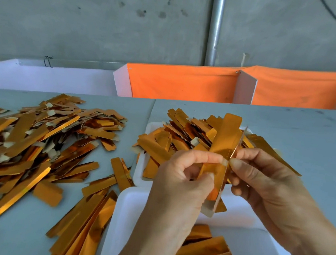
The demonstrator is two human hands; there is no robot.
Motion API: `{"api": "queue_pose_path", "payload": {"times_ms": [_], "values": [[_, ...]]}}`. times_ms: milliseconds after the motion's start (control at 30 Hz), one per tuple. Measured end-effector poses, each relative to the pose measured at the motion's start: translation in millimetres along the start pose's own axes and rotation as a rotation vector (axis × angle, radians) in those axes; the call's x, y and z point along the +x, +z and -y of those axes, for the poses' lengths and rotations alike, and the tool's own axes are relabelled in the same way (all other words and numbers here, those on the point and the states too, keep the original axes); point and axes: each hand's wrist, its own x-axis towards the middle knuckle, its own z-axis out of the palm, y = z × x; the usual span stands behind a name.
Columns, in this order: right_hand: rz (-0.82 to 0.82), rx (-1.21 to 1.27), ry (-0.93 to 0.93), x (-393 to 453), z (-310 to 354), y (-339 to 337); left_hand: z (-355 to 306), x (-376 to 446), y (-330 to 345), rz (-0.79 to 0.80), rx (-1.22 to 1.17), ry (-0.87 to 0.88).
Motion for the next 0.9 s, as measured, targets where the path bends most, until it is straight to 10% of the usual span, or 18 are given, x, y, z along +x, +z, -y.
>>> {"api": "queue_pose_path", "payload": {"times_ms": [900], "values": [[-0.182, -0.326, -0.054, -7, 1, 16, -3, -6, -2, 0.228, 0.031, -0.061]]}}
